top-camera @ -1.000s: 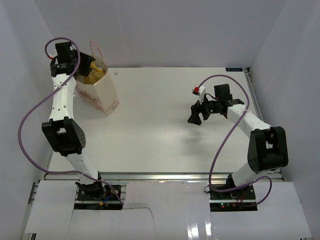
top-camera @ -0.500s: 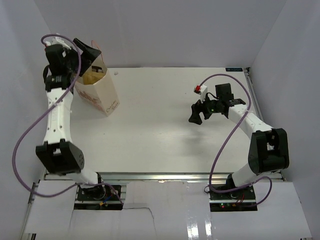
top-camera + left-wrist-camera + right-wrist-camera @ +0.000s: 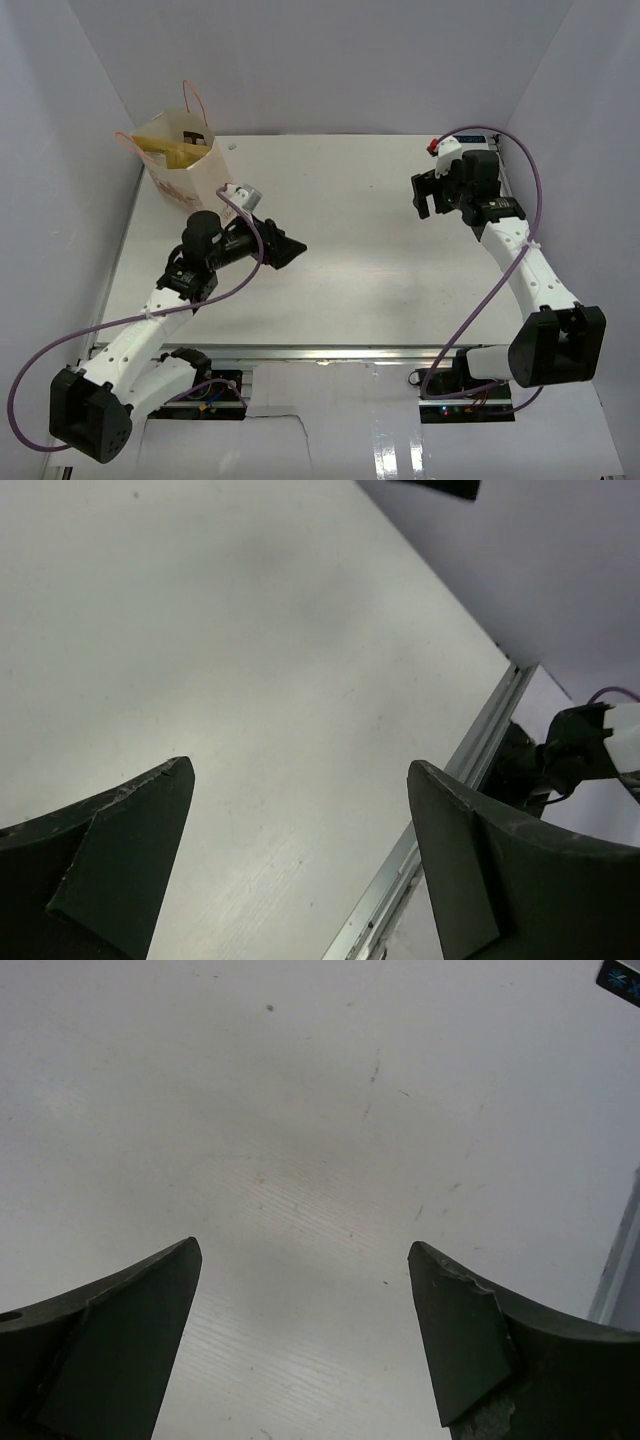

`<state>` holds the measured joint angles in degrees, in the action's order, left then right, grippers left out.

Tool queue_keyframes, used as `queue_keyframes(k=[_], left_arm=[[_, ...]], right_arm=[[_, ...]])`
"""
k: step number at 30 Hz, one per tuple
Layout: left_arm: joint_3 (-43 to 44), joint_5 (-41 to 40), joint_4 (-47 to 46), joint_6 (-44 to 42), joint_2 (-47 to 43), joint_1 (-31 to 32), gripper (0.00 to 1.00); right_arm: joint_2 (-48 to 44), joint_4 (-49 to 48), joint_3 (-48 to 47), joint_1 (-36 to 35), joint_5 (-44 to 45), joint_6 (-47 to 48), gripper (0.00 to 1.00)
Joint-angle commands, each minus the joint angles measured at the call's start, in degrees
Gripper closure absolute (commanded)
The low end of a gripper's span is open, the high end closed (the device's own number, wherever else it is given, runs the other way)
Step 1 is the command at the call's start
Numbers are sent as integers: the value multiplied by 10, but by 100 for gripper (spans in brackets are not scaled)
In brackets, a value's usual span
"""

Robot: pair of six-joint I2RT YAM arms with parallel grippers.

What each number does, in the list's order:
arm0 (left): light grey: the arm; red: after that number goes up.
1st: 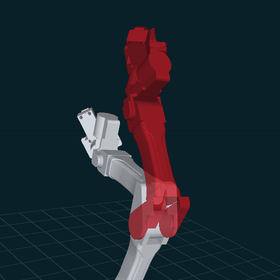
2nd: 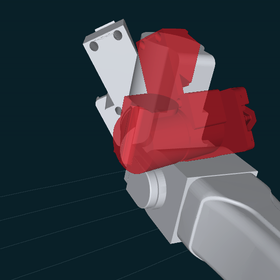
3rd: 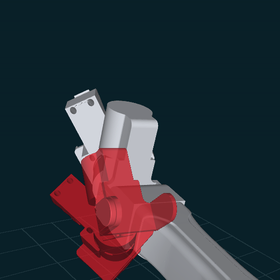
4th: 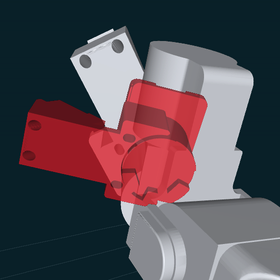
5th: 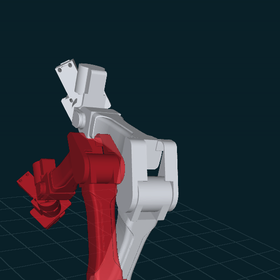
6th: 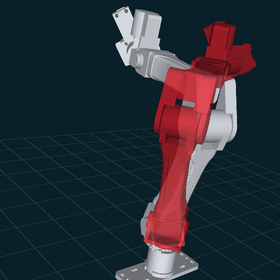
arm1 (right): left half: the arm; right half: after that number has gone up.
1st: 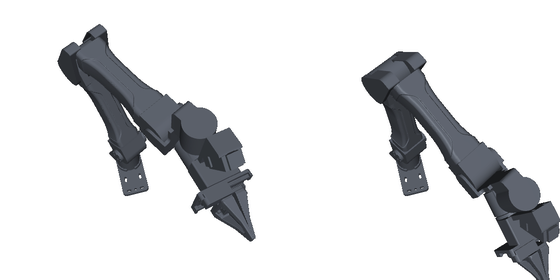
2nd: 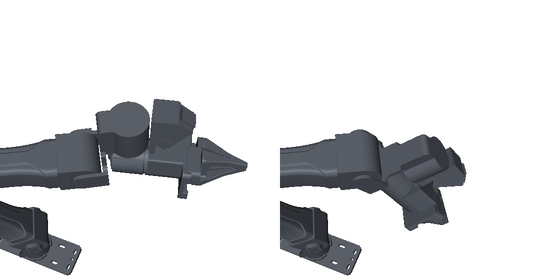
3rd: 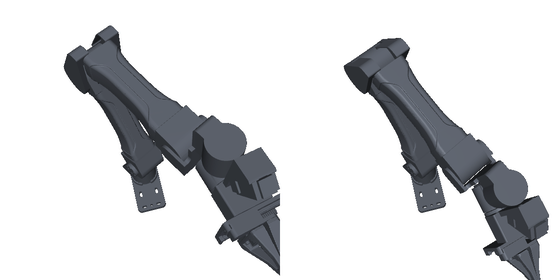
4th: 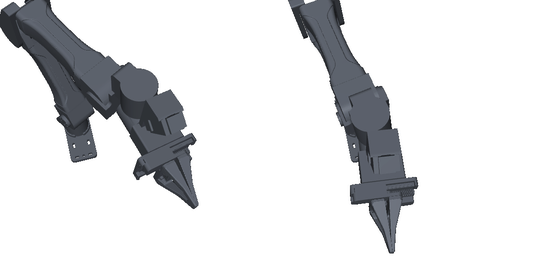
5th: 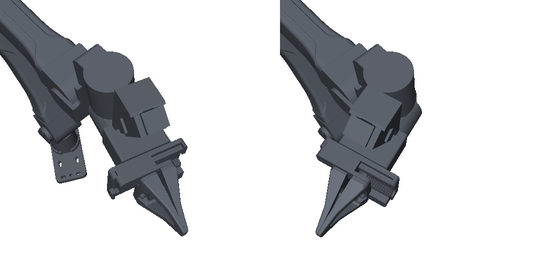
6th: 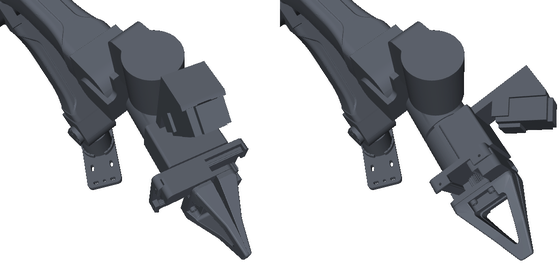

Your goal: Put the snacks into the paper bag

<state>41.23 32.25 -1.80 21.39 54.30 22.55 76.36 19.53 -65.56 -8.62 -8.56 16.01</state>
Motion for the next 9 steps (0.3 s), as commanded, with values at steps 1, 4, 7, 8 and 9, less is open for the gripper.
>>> queue_keyframes(k=[1,4,7,8,9], left_arm=[[-38,-65,-48,-18,-26,34,2],[-58,-76,-47,-17,-30,43,2],[-70,-83,-46,-17,-33,45,2],[-73,-86,-46,-16,-35,45,2],[-76,-92,-44,-17,-39,46,2]], right_arm=[[-47,-11,20,2,68,-33,10],[-81,-12,43,2,82,-48,10],[-116,-11,65,2,105,-33,10],[-123,-11,71,2,103,-28,10],[-129,-12,76,2,100,-24,10]])
